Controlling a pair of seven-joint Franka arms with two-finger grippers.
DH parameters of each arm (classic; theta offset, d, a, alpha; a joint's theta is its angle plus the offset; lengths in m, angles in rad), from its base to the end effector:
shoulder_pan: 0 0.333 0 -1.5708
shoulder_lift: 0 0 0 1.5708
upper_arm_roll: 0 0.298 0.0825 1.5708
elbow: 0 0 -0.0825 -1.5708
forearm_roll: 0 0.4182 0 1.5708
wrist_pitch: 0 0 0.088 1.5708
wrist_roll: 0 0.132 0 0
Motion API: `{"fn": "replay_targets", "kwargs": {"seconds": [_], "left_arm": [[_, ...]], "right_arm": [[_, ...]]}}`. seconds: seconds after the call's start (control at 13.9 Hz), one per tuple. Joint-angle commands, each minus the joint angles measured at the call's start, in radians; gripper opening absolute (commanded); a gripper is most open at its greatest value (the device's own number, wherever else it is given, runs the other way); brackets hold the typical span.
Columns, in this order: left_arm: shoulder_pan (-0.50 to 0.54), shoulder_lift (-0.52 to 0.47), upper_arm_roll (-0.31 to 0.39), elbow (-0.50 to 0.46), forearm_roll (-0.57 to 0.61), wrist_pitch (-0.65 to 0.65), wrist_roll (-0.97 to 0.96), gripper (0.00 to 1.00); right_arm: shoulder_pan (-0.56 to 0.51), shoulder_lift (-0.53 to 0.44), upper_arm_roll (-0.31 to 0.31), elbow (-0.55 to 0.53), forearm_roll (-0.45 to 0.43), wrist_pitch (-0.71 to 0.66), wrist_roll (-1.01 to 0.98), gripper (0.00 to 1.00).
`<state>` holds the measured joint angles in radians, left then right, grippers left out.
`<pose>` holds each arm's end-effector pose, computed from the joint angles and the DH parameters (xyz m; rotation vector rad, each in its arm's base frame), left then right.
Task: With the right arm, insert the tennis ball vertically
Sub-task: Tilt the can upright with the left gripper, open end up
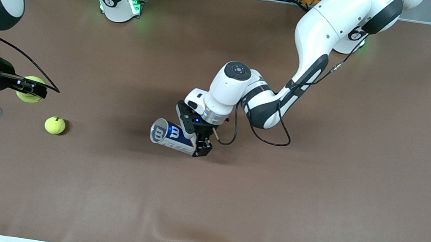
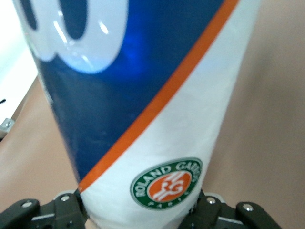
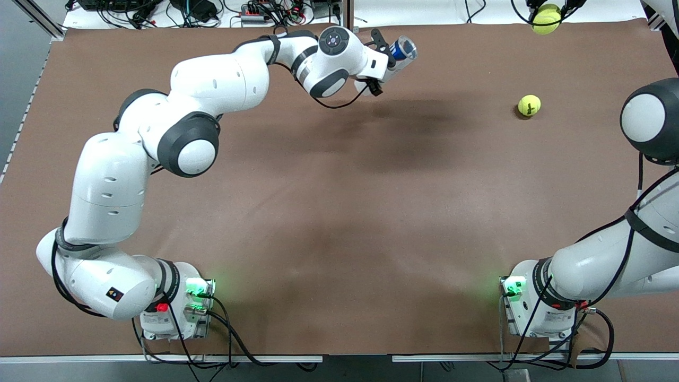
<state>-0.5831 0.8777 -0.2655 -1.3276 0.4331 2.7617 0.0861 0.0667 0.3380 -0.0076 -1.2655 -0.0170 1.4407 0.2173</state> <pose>0.5673 -0.5825 0.2297 2.4380 -1.5543 0.8719 0.6617 0.0375 0.5111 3.0804 -0.2451 -0.2455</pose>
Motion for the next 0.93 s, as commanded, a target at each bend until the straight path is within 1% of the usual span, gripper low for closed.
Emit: {"fn": "replay_targets", "kwargs": {"seconds": [0.0,0.22,0.36,0.57,0.72,0.86], "left_arm": [[-0.029,0.029,0.002,-0.016,-0.013,0.152,-0.095,0.77],[-0.034,0.030,0.002,-0.035,-0.013,0.202,-0.137,0.77],[-0.038,0.049,0.006,-0.051,-0.013,0.301,-0.164,0.77],[-0.040,0.108,0.009,-0.061,-0.013,0.459,-0.170,0.77],[-0.047,0.154,0.012,-0.059,-0.014,0.557,-0.170,0.77],[-0.047,0.188,0.012,-0.058,-0.016,0.624,-0.170,0.77]], "right_arm": [[-0.025,-0.014,0.018,0.001,0.015,-0.009,-0.010,0.00],[-0.022,-0.014,0.018,0.000,0.017,-0.006,-0.010,0.00],[-0.016,-0.010,0.018,0.000,0.025,-0.003,-0.007,0.00],[-0.012,-0.010,0.018,0.000,0.075,-0.003,0.010,0.00],[0.017,-0.011,0.018,0.000,0.083,-0.003,0.075,0.00],[0.044,-0.011,0.021,0.001,0.083,-0.002,0.122,0.00]]}}
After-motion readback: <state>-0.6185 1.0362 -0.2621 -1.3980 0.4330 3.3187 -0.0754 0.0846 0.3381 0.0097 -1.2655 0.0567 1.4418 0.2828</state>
